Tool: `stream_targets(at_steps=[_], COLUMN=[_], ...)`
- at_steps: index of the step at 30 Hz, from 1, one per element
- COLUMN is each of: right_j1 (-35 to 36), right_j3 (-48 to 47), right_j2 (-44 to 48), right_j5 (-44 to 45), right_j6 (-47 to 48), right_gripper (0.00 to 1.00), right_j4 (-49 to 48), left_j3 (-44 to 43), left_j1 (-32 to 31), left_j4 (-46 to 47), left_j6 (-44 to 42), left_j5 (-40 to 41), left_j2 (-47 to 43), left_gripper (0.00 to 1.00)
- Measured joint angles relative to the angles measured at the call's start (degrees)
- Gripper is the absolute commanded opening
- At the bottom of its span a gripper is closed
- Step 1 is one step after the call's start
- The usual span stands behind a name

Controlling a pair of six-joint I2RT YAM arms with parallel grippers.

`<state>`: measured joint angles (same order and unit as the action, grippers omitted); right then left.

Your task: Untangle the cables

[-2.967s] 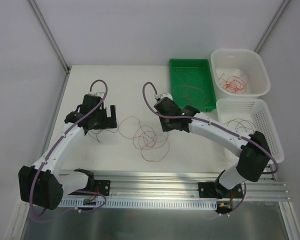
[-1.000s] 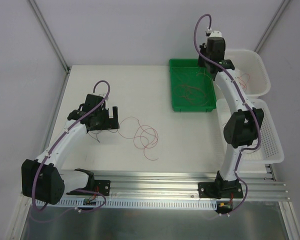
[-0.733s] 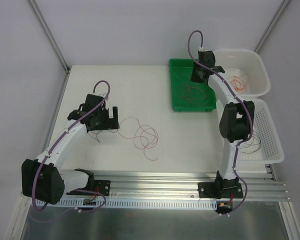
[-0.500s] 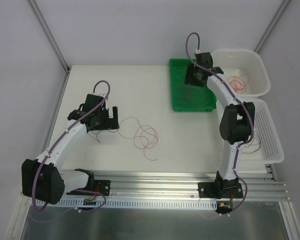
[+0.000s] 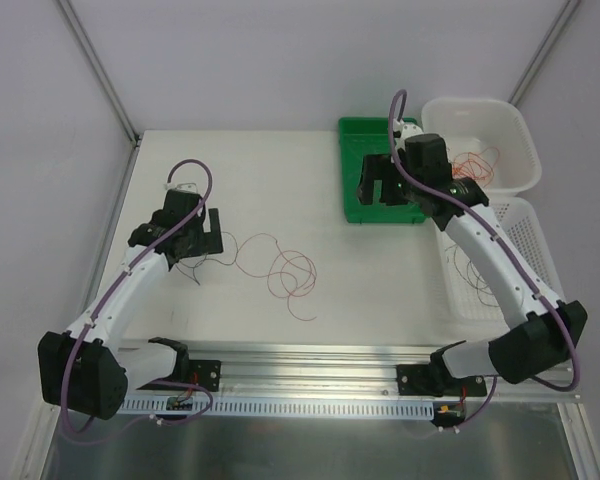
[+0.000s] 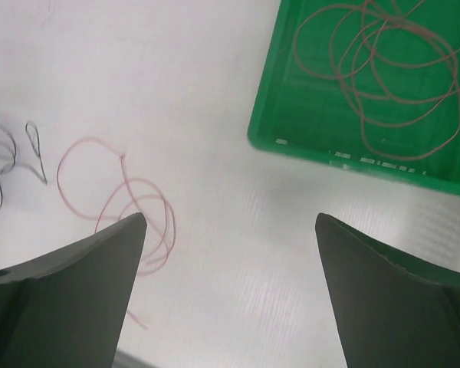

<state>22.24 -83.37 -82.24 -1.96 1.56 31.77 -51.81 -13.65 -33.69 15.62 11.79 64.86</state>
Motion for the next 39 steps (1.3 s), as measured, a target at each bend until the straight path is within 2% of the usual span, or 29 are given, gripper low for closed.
stream_targets(at_steps=[6, 13, 16, 19, 20, 23, 24, 25, 29, 32, 39], right_j1=[5.29, 8.98, 9.92, 10.82, 11.19, 12.39, 12.98, 13.46, 15.74, 17.18, 18.86], right_j3=[12.35, 21.94, 24.17, 25.33, 25.44, 25.46, 25.46, 25.46, 25.46, 25.46, 25.55], right_j2=[10.27, 15.45, 17.81, 19.56, 19.93, 20.55, 20.61, 20.61, 20.61, 20.68, 22.80], right_j5=[-0.37, -0.35, -0.46, -0.46, -0.46, -0.46, -0.46, -0.48, -1.33, -2.97, -7.58], right_j6=[-0.46, -1.66, -2.27, -2.84, -2.99, -3.28, -3.41, -3.52, -3.96, -4.37, -6.91], right_gripper=[0.97, 0.97, 0.97, 0.97, 0.97, 0.97, 0.97, 0.97, 0.97, 0.97, 0.98], right_j4=[-0.07, 0.74, 0.63, 0.68, 0.59, 0.50, 0.35, 0.22, -0.81, -2.21, -7.43], left_j3=[0.22, 0.24, 0.24, 0.24, 0.24, 0.22, 0.22, 0.22, 0.20, -0.63, -12.90], left_j1=[3.41, 4.35, 4.35, 4.35, 4.35, 4.35, 4.35, 4.35, 3.54, -0.39, -11.98], left_j4=[-0.04, -0.13, -0.37, -1.20, -1.53, -2.03, -2.16, -2.25, -2.51, -3.19, -3.37], left_j6=[0.55, 2.80, 3.32, 3.61, 3.82, 4.44, 4.57, 4.76, 3.63, 2.69, -1.84], left_j5=[5.25, 6.75, 6.82, 6.80, 6.80, 6.71, 6.69, 6.36, 3.61, 1.57, -6.82], left_j2=[0.50, 3.80, 6.80, 9.33, 9.79, 10.12, 10.10, 10.10, 9.79, 7.61, -0.28], left_gripper=[0.99, 0.99, 0.90, 0.72, 0.55, 0.25, 0.06, 0.00, 0.00, 0.00, 0.00])
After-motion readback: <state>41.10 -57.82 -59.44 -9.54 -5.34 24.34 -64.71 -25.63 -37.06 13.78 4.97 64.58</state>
